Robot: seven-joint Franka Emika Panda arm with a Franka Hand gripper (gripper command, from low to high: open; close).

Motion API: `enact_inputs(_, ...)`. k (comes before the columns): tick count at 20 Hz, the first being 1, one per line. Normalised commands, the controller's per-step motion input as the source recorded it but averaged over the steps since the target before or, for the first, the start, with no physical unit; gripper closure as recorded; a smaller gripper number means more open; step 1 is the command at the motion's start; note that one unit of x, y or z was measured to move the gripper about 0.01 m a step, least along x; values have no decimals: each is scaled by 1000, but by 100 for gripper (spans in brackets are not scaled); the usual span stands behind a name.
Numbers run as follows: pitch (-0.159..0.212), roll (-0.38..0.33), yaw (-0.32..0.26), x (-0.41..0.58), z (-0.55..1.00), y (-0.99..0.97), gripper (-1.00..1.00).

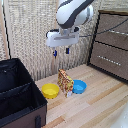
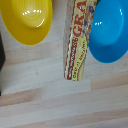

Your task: Locate and clasp the grip of the topmost drawer. Steadily and circumspectly yank the drawer open. Discover and seize the nutrition bar using your clamp. Deposit the nutrition bar in the accessible drawer. Unclench the nutrition bar.

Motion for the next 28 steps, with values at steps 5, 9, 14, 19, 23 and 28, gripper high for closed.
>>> enact_inputs(5, -46, -226, 156, 0, 275, -129, -100)
enact_inputs(9, -41, -246, 148, 0, 241, -114, -100)
enact_inputs(14, -39, -249, 148, 0, 224, -120, -100)
enact_inputs(19, -23, -271, 146, 38, 202, -59, -100)
enact_inputs(23, -6, -296, 148, 88, 176, 0, -100)
enact_inputs(28, 0, -322, 136, 180, 154, 0, -100)
